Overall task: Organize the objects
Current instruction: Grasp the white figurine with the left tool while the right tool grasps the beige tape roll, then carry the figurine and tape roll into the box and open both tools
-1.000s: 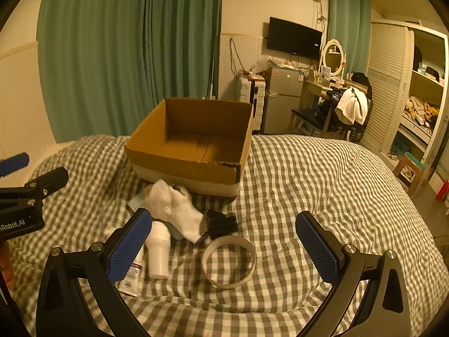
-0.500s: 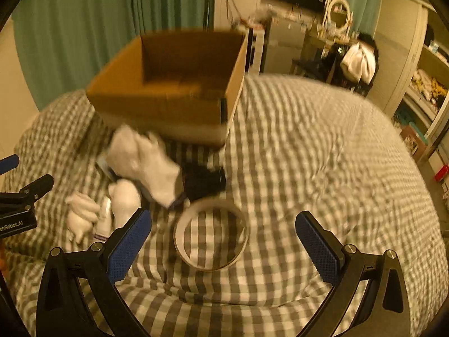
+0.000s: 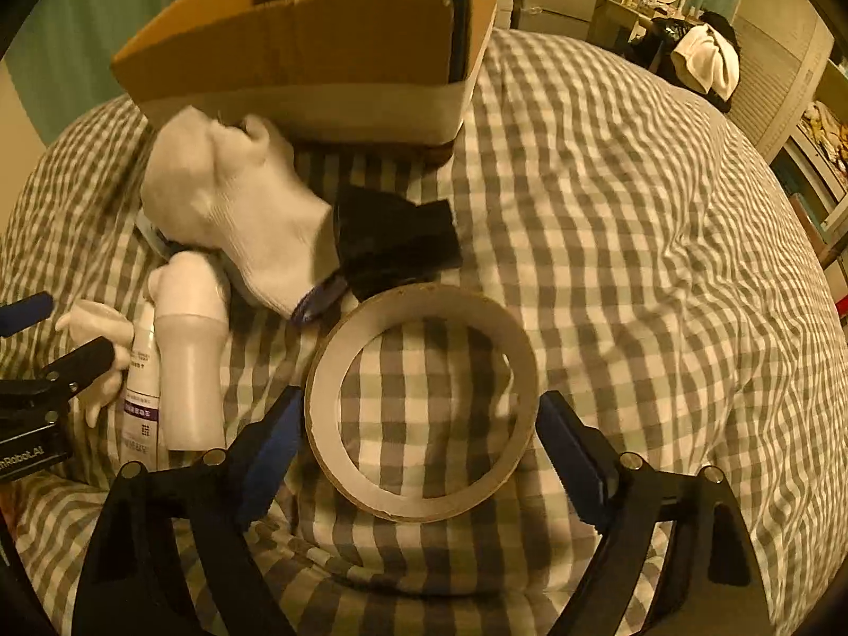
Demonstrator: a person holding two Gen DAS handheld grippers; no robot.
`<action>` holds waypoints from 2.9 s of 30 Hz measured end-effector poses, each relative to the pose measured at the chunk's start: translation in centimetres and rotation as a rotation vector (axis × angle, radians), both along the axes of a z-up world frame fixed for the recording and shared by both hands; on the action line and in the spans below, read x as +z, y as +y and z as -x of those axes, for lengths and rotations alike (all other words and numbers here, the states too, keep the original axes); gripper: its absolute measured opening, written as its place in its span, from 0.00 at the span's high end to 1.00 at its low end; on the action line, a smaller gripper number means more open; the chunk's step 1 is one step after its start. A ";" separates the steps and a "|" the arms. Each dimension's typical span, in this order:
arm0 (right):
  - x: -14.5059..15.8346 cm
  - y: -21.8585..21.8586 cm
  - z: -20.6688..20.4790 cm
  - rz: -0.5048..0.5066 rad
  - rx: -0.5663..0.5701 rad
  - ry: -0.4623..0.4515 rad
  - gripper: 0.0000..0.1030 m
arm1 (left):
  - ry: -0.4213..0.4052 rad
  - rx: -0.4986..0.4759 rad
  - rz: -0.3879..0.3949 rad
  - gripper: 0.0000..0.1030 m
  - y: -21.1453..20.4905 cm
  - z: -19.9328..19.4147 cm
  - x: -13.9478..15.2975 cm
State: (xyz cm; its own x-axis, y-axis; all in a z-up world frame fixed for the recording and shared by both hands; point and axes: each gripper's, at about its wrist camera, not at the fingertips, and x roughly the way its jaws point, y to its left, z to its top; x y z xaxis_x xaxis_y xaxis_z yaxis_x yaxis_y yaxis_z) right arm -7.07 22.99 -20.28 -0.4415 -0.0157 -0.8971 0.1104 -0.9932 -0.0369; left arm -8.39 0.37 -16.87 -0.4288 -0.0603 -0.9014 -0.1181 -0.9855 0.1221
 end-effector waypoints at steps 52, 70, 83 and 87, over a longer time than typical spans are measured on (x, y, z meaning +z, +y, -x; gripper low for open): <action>27.5 -3.4 -1.0 0.085 0.142 0.551 0.22 | 0.450 -0.036 -0.096 0.48 -1.6 4.3 27.6; 17.3 -5.2 14.0 0.033 0.121 0.364 0.22 | 0.415 -0.116 -0.046 0.48 2.0 18.4 17.7; 11.8 -2.9 15.5 0.119 0.120 0.296 0.20 | 0.361 -0.136 -0.006 0.35 3.1 19.2 12.9; 13.4 -3.2 13.3 0.092 0.143 0.366 0.09 | 0.452 -0.128 0.005 0.09 3.0 17.1 15.6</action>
State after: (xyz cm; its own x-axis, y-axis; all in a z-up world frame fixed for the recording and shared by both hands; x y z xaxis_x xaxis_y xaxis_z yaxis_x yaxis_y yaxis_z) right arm -20.35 19.76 -6.91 -0.7193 -0.1734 -0.6727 0.2441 -0.9697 -0.0111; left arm -25.49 3.40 -1.26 -0.7827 0.0149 -0.6222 -0.1724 -0.9658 0.1938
